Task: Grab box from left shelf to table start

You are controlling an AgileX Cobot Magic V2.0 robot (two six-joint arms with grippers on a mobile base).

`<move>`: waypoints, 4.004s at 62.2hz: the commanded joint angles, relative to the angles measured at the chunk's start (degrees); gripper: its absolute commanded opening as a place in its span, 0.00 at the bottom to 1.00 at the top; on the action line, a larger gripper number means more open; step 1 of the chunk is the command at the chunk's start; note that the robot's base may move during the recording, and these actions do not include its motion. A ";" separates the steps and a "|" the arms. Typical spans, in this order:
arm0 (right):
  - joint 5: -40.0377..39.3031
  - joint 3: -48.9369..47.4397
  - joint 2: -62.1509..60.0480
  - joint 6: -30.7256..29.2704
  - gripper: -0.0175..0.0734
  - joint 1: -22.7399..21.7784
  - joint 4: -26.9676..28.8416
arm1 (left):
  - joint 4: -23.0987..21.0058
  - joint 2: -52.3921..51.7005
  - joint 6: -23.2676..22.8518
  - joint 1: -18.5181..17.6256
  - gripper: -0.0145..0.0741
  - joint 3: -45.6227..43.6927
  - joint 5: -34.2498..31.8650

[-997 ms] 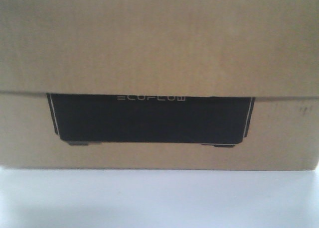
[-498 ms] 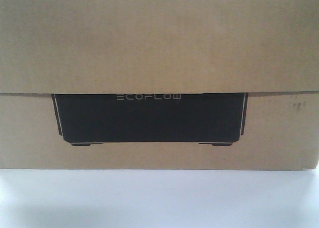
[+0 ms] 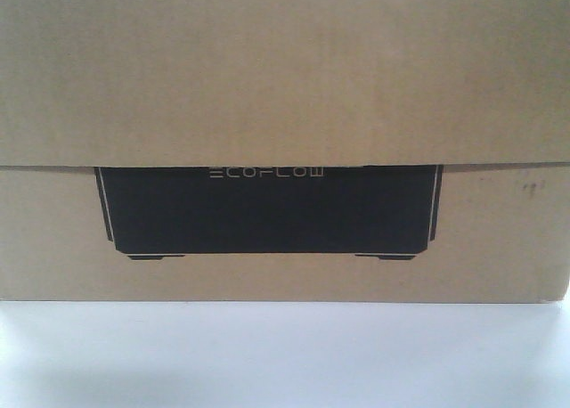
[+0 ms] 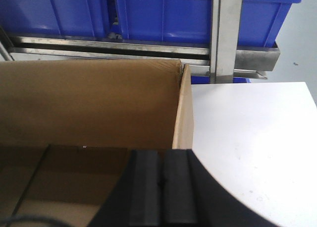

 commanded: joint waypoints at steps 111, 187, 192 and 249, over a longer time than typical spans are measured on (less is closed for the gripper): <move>-32.43 53.57 -53.87 -2.90 0.25 -0.23 -2.76 | 0.75 -42.07 -0.25 0.05 0.06 48.20 -18.50; -39.25 67.77 -57.26 -2.90 0.25 -0.52 -4.56 | 0.75 -42.07 -0.25 0.05 0.06 48.20 -18.06; -39.25 67.77 -57.26 -2.90 0.25 -0.52 -4.56 | 0.75 -42.07 -0.25 0.05 0.06 48.20 -18.06; -39.09 67.77 -57.26 -2.90 0.25 -0.52 -4.56 | -2.21 -58.58 6.83 6.69 0.06 68.66 -28.57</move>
